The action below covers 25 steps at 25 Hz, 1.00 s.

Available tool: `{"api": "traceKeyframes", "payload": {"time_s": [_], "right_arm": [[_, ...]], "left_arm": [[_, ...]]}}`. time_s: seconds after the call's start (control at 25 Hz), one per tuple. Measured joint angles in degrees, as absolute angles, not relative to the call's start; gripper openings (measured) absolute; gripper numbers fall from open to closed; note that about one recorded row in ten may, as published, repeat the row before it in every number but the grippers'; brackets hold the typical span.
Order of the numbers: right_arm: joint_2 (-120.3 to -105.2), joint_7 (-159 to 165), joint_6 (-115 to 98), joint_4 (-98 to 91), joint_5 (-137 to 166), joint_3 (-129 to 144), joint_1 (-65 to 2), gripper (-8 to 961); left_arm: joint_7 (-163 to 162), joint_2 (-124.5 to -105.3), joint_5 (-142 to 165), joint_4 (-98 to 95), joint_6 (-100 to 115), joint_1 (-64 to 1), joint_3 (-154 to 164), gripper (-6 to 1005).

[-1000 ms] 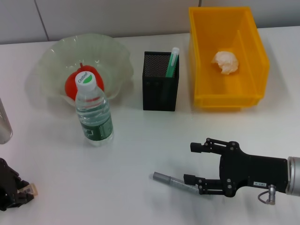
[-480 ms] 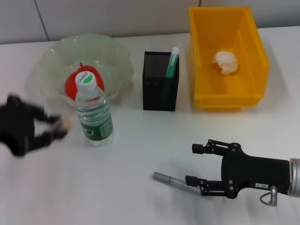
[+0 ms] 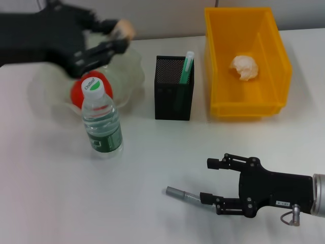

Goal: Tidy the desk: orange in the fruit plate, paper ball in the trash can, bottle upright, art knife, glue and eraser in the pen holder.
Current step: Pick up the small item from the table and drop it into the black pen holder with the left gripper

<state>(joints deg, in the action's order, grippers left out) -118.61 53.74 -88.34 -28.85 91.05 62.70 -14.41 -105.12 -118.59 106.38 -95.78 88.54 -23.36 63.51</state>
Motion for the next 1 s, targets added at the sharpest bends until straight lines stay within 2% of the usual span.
{"api": "traceKeyframes", "payload": {"time_s": [0.2, 0.24, 0.44, 1.0], "right_arm": [[-118.53, 53.92, -88.34, -28.0, 91.05, 62.99, -14.84, 788], [-118.52, 54.11, -88.34, -27.94, 91.05, 63.08, -14.84, 789], [-118.49, 54.54, -88.33, -27.89, 91.05, 63.06, -14.73, 789], [-118.68, 54.58, -88.22, -27.22, 91.1, 63.19, -15.74, 788]], "left_arm": [[-107.4, -118.59, 113.31, -93.3, 81.54, -29.49, 69.29, 283], [-108.66, -118.7, 116.82, -88.69, 80.54, -34.61, 70.0, 284], [-108.25, -118.76, 119.12, -79.71, 77.02, -40.82, 71.26, 287], [-105.09, -119.03, 123.89, -66.42, 67.35, -48.23, 77.82, 295]]}}
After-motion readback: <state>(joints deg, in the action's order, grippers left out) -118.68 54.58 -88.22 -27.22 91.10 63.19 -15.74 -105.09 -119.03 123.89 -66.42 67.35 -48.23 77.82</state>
